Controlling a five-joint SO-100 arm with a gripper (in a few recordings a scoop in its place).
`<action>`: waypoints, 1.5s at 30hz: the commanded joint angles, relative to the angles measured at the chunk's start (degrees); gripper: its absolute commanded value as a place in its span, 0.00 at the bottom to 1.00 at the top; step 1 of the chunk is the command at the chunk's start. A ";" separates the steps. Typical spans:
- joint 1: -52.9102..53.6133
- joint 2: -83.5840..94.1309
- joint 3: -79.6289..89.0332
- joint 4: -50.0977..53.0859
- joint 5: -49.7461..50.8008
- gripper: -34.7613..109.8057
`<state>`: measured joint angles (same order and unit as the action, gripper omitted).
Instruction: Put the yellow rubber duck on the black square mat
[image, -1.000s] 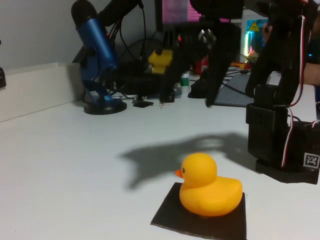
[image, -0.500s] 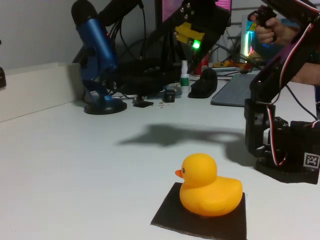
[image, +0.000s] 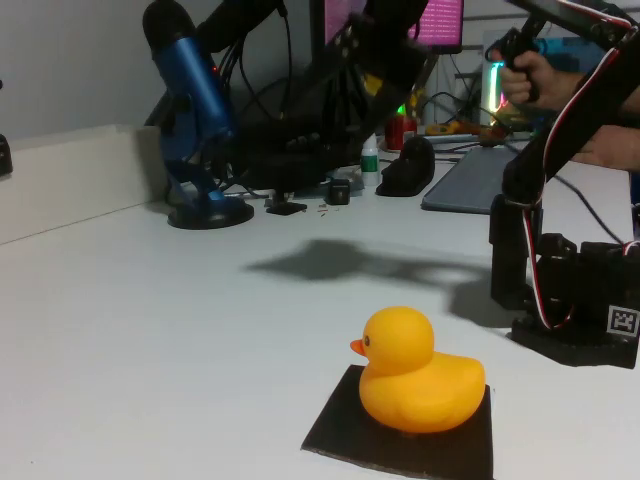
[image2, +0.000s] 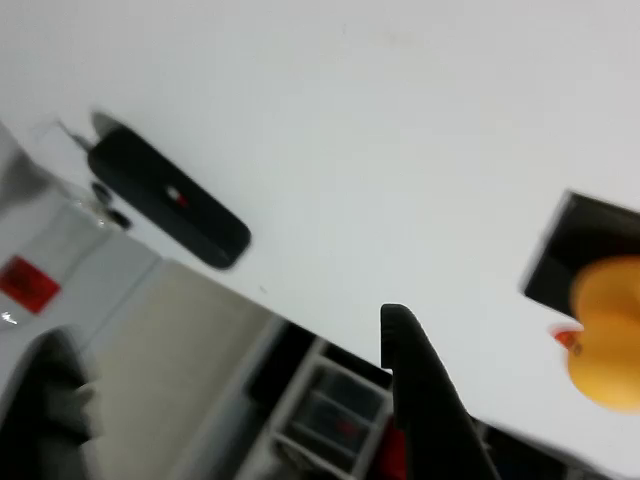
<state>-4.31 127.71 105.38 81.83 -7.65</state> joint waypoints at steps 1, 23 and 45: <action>0.35 1.49 6.50 -5.45 0.35 0.38; -0.18 39.99 55.46 -27.77 0.26 0.28; -0.26 40.78 58.97 -26.98 0.35 0.28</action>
<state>-4.04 167.26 163.92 54.67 -7.21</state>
